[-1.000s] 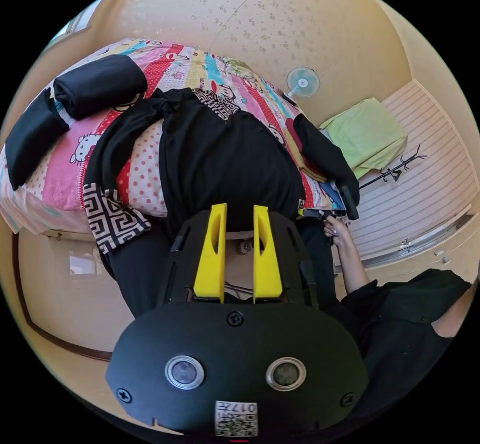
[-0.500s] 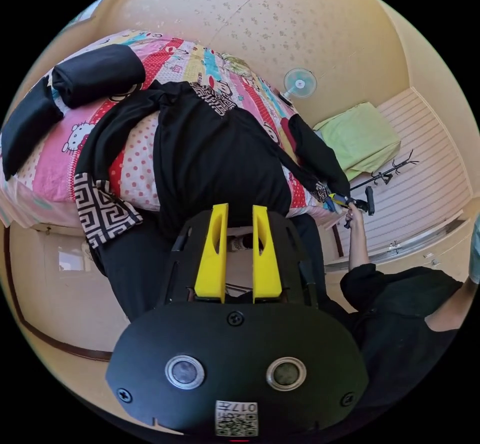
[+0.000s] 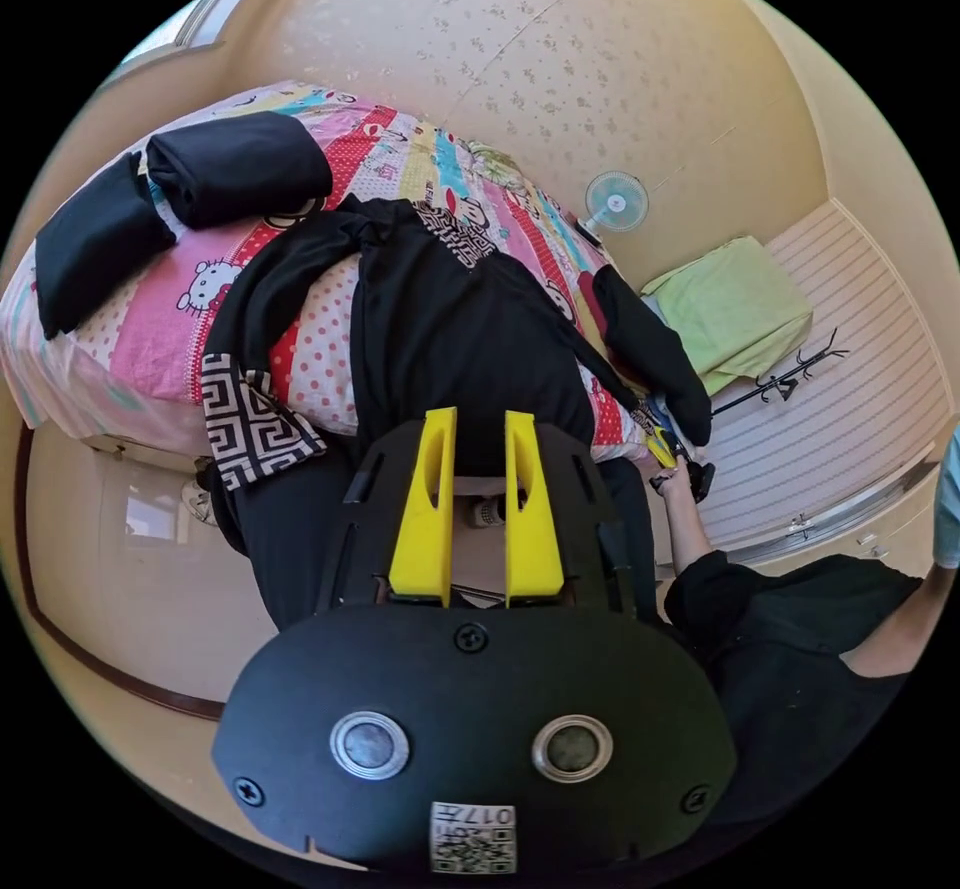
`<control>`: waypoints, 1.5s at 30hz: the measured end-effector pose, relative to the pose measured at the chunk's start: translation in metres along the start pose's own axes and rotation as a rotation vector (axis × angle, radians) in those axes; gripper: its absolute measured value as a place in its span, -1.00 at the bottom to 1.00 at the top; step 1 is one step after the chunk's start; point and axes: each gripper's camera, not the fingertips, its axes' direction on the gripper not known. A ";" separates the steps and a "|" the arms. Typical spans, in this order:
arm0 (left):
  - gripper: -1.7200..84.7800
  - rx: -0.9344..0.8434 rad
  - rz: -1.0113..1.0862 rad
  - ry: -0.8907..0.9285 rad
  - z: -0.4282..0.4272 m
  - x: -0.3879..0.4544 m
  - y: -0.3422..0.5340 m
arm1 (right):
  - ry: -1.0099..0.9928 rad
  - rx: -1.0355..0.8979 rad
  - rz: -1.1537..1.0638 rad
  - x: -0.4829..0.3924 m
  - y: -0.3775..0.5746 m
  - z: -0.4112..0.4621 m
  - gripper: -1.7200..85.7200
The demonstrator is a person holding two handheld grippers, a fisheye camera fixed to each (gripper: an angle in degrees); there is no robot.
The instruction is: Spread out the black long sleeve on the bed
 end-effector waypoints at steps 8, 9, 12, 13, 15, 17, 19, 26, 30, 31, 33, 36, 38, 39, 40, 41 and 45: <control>-0.77 -0.006 -0.030 0.038 -0.008 0.001 -0.013 | -0.188 0.020 -0.046 -0.047 -0.010 -0.046 -0.89; -0.77 -0.005 -0.031 0.040 -0.009 0.001 -0.014 | -0.192 0.051 -0.085 -0.067 -0.008 -0.064 -0.89; -0.77 -0.008 -0.037 0.052 -0.010 0.000 -0.020 | -0.047 0.060 -0.159 -0.107 -0.009 -0.082 -0.90; -0.77 -0.009 -0.043 0.065 -0.009 -0.002 -0.023 | 0.032 0.012 -0.129 -0.108 -0.017 -0.073 -0.90; -0.76 -0.015 -0.051 0.095 -0.008 -0.005 -0.027 | 0.001 -0.029 -0.052 -0.109 -0.024 -0.064 -0.90; -0.75 -0.019 -0.052 0.121 -0.010 -0.007 -0.033 | -0.099 0.014 -0.105 -0.143 -0.022 -0.067 -0.90; -0.75 -0.010 -0.056 0.110 -0.015 -0.010 -0.035 | -0.050 0.111 -0.272 -0.243 -0.011 -0.072 -0.91; -0.73 0.005 -0.115 0.179 -0.033 -0.040 -0.043 | -0.042 0.253 -0.771 -0.565 0.035 0.049 -0.90; -0.73 0.036 -0.149 0.149 -0.054 -0.056 -0.039 | -0.203 0.118 -0.978 -0.710 0.086 0.199 -0.90; -0.71 0.047 -0.170 0.135 -0.061 -0.063 -0.037 | -0.214 0.087 -1.031 -0.741 0.113 0.244 -0.90; -0.69 0.064 -0.213 0.103 -0.071 -0.076 -0.033 | -0.212 0.008 -1.101 -0.778 0.159 0.314 -0.90; -0.64 0.103 -0.303 -0.001 -0.089 -0.100 -0.025 | -0.242 -0.281 -1.162 -0.802 0.236 0.432 -0.90; -0.60 0.120 -0.371 -0.082 -0.096 -0.121 -0.020 | -0.196 -0.474 -1.106 -0.793 0.277 0.494 -0.90; -0.60 0.117 -0.387 -0.093 -0.095 -0.127 -0.020 | -0.201 -0.555 -1.072 -0.779 0.301 0.521 -0.89; -0.59 0.108 -0.413 -0.106 -0.091 -0.140 -0.020 | -0.223 -0.608 -1.046 -0.764 0.319 0.536 -0.89; -0.59 0.093 -0.442 -0.120 -0.084 -0.153 -0.019 | -0.229 -0.628 -1.036 -0.756 0.326 0.542 -0.89; -0.71 0.026 -0.469 0.039 -0.050 -0.187 -0.024 | -0.209 -0.689 -1.014 -0.709 0.351 0.543 -0.87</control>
